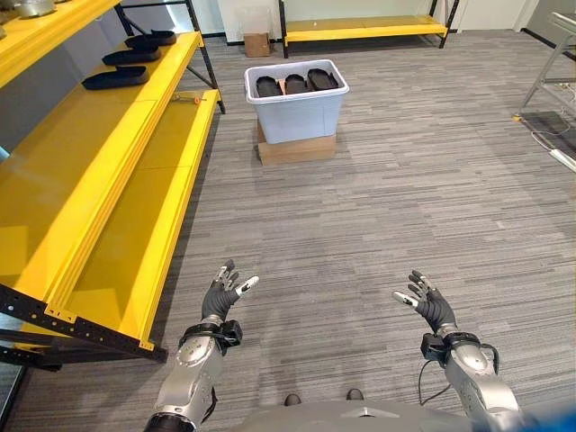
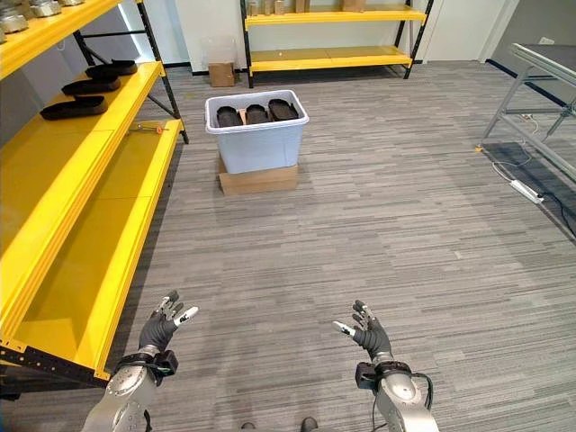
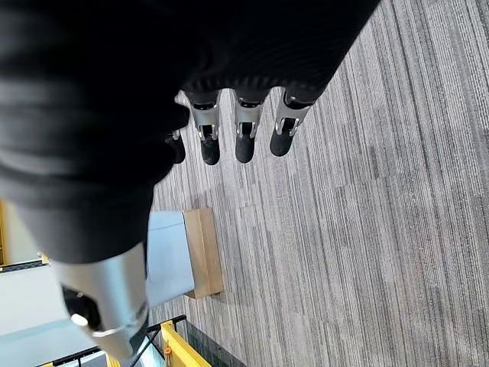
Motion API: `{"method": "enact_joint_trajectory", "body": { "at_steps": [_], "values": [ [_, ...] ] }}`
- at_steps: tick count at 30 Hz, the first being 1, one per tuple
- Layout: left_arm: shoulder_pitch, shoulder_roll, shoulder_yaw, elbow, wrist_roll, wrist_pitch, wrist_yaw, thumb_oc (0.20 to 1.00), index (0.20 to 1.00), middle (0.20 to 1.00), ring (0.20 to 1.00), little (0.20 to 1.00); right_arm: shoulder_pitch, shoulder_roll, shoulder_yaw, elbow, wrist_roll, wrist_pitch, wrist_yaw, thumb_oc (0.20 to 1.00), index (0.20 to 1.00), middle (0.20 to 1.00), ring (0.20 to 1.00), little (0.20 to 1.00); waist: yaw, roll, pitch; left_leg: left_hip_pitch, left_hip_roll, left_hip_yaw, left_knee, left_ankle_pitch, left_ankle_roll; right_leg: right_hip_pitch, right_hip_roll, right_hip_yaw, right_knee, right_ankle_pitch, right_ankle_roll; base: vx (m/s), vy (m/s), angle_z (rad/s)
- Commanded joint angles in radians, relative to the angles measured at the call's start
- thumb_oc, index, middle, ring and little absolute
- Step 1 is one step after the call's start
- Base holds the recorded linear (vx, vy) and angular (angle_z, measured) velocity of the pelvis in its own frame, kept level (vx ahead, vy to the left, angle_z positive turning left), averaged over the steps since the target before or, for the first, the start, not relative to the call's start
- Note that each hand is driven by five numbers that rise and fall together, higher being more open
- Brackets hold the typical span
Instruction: Move parts from the plastic box to the shelf.
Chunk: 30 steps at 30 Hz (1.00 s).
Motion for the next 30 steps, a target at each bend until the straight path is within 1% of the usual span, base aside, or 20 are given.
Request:
{"method": "enact_joint_trajectory", "body": {
  "at_steps": [1,18,22,25,26,27,28,29,30],
  "values": [
    [-0.051,0.03,0.026,0.03,-0.01,-0.03,-0.022,1.0,1.0,1.0,1.0,1.0,-0.024,-0.026,-0.011,-0.02,-0.028,-0.028,0.014,1.0,1.0,1.0,1.0,1.0,0.017,-0.033,-0.01,0.012,0.028,-0.01,0.007,-0.046,-0.033,0.016,-0.066,-0.029,0.01,-0.016,0.088,0.0,0.0,0.0],
    [-0.062,0.037,0.024,0.047,0.009,-0.03,-0.029,1.0,1.0,1.0,1.0,1.0,-0.033,-0.032,-0.01,-0.014,-0.031,-0.024,0.023,1.0,1.0,1.0,1.0,1.0,0.018,-0.038,-0.009,0.011,0.027,-0.012,0.007,-0.045,-0.032,0.015,-0.066,-0.03,0.01,-0.013,0.089,0.0,0.0,0.0],
    [-0.06,0.041,0.027,0.04,0.015,-0.029,-0.031,1.0,1.0,1.0,1.0,1.0,-0.037,-0.033,-0.01,-0.016,-0.023,-0.024,0.026,1.0,1.0,1.0,1.0,1.0,0.019,-0.04,-0.007,0.012,0.024,-0.01,0.007,-0.049,-0.026,0.013,-0.067,-0.03,0.01,-0.014,0.092,0.0,0.0,0.0],
    [-0.061,0.047,0.032,0.037,0.01,-0.029,-0.033,1.0,1.0,1.0,1.0,1.0,-0.05,-0.04,-0.011,-0.012,-0.017,-0.021,0.031,1.0,1.0,1.0,1.0,1.0,0.024,-0.045,0.0,0.012,0.018,-0.006,0.007,-0.048,-0.012,0.017,-0.073,-0.028,0.012,-0.011,0.092,-0.02,0.053,-0.01],
    [-0.088,0.062,0.036,0.019,-0.008,-0.037,-0.025,1.0,1.0,1.0,1.0,1.0,-0.076,-0.045,-0.014,-0.007,0.001,-0.023,0.029,1.0,1.0,1.0,1.0,1.0,0.029,-0.049,0.031,-0.066,-0.003,-0.013,0.106,-0.081,0.017,-0.065,-0.097,-0.028,0.144,-0.036,0.095,-0.1,0.108,0.0],
    [-0.088,0.062,0.036,0.019,-0.008,-0.037,-0.025,1.0,1.0,1.0,1.0,1.0,-0.076,-0.045,-0.014,-0.007,0.001,-0.024,0.029,1.0,1.0,1.0,1.0,1.0,0.029,-0.049,0.029,-0.07,-0.003,-0.013,0.11,-0.083,0.018,-0.069,-0.098,-0.028,0.148,-0.038,0.095,-0.13,0.169,-0.04],
    [-0.1,0.069,0.036,0.012,-0.008,-0.039,-0.025,1.0,1.0,1.0,1.0,1.0,-0.083,-0.047,-0.019,-0.009,0.007,-0.024,0.027,1.0,1.0,1.0,1.0,1.0,0.029,-0.043,0.043,-0.096,-0.02,-0.022,0.145,-0.096,0.032,-0.117,-0.104,-0.03,0.234,-0.05,0.101,-0.05,0.188,-0.05],
    [-0.109,0.074,0.034,0.01,0.004,-0.039,-0.028,1.0,1.0,1.0,1.0,1.0,-0.079,-0.044,-0.024,-0.014,0.01,-0.024,0.031,1.0,1.0,1.0,1.0,1.0,0.021,-0.034,0.052,-0.11,-0.035,-0.039,0.165,-0.101,0.05,-0.192,-0.119,-0.03,0.378,-0.024,0.113,-0.04,0.237,0.0],
    [-0.111,0.076,0.032,0.012,0.01,-0.037,-0.028,1.0,1.0,1.0,1.0,1.0,-0.075,-0.042,-0.026,-0.015,0.009,-0.024,0.031,1.0,1.0,1.0,1.0,1.0,0.016,-0.032,0.06,-0.103,-0.042,-0.047,0.165,-0.102,0.058,-0.23,-0.126,-0.028,0.448,0.03,0.115,-0.02,0.395,0.48]
  ]
}}
